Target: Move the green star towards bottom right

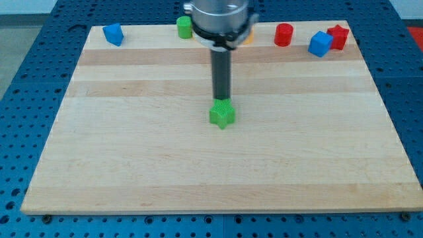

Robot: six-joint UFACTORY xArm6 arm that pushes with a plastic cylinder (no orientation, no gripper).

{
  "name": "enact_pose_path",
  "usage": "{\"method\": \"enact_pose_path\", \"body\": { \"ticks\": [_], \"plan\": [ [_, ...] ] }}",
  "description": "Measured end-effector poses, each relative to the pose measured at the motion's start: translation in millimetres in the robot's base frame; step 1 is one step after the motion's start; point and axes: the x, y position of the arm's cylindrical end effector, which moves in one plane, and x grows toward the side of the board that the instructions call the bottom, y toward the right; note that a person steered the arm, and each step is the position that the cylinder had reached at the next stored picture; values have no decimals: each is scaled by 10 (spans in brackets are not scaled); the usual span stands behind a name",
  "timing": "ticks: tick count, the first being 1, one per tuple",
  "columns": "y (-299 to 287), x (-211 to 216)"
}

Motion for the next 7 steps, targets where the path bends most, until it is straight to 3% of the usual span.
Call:
{"method": "enact_pose_path", "body": {
  "ticks": [1,3,4,5,7],
  "plan": [
    [80,140],
    [-521,-42],
    [-624,194],
    [-292,405],
    [959,648]
  ]
}}
